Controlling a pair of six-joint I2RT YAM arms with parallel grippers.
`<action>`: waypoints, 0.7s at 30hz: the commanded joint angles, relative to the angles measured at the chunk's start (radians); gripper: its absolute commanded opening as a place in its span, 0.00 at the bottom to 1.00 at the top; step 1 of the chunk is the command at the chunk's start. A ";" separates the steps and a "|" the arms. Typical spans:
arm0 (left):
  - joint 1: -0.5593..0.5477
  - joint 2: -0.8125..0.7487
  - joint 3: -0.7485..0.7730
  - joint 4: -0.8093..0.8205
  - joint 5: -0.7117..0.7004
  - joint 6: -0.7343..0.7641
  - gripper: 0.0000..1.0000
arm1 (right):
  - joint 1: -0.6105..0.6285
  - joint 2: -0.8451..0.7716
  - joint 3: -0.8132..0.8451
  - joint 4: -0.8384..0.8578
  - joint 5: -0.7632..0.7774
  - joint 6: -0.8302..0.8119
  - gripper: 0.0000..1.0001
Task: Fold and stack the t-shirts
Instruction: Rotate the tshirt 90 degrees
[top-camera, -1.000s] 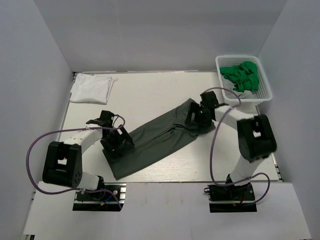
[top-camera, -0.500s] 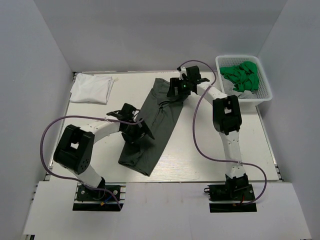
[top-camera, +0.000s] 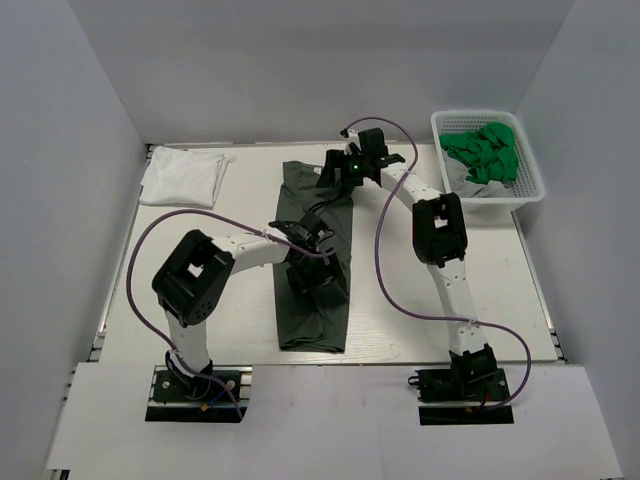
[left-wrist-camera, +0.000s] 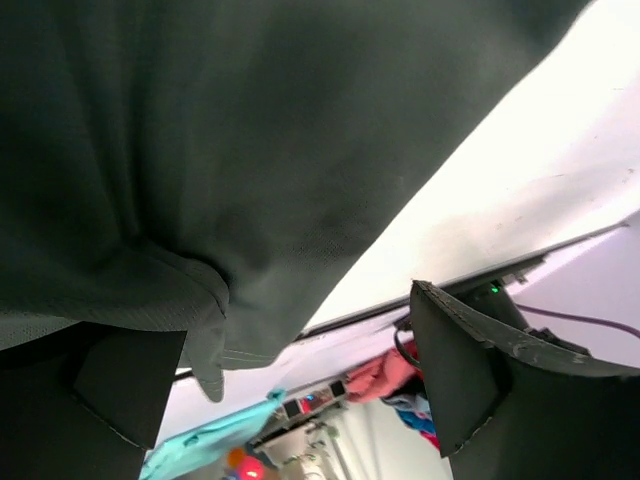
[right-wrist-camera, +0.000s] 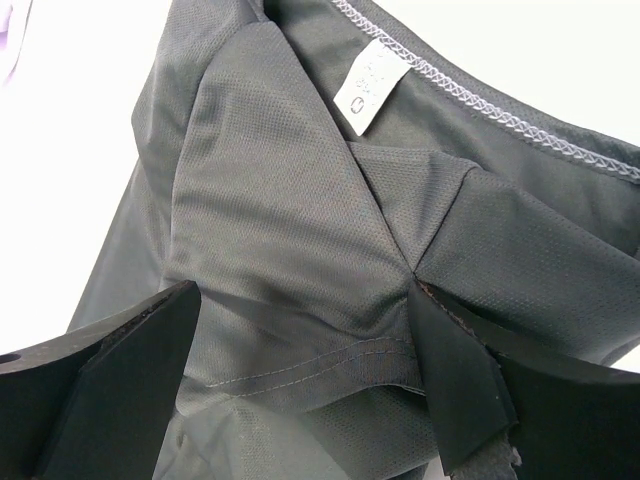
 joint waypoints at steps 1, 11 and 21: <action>-0.021 0.009 0.058 -0.102 -0.087 0.039 1.00 | 0.001 0.002 0.021 -0.050 0.054 0.002 0.90; -0.074 -0.159 0.173 -0.347 -0.239 0.184 1.00 | -0.007 -0.196 -0.063 -0.138 0.261 -0.044 0.90; -0.053 -0.527 -0.123 -0.445 -0.309 0.175 1.00 | 0.026 -0.436 -0.245 -0.317 0.459 -0.048 0.90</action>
